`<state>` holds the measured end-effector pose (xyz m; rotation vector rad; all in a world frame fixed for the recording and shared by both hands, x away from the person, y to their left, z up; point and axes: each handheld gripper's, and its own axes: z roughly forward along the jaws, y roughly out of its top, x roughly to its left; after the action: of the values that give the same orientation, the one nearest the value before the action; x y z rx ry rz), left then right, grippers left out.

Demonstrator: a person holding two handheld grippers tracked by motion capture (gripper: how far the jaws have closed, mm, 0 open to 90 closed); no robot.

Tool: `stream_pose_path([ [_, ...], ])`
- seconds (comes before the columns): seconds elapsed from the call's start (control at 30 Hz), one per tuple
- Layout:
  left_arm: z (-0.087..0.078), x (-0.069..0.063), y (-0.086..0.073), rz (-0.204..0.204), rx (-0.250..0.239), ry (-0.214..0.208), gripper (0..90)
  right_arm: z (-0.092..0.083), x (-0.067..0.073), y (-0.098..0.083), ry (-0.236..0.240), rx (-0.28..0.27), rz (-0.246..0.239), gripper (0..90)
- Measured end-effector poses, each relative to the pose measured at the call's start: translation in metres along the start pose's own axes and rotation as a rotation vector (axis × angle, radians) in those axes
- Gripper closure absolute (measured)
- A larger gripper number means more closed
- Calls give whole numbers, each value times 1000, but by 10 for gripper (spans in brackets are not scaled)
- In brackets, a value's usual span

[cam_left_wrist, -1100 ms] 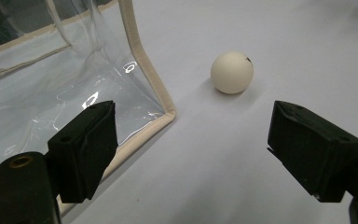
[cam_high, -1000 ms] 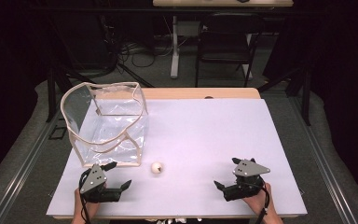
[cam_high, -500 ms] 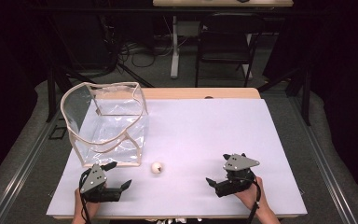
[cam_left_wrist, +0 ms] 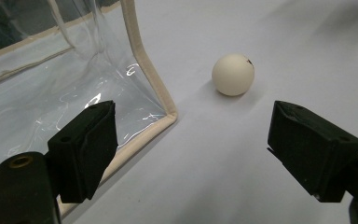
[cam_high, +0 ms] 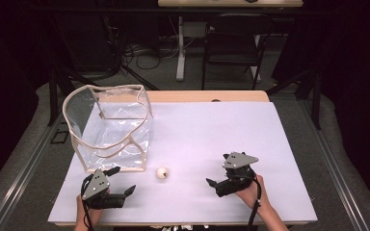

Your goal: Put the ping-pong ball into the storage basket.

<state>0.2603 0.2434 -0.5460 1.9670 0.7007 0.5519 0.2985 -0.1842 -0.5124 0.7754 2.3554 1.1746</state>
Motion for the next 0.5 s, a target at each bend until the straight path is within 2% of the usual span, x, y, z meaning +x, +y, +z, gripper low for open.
stream_pose_path([
  [0.5, 0, 1, 0, 2, 3, -2, 161, 16, 2, 19, 30, 10, -25, 0],
])
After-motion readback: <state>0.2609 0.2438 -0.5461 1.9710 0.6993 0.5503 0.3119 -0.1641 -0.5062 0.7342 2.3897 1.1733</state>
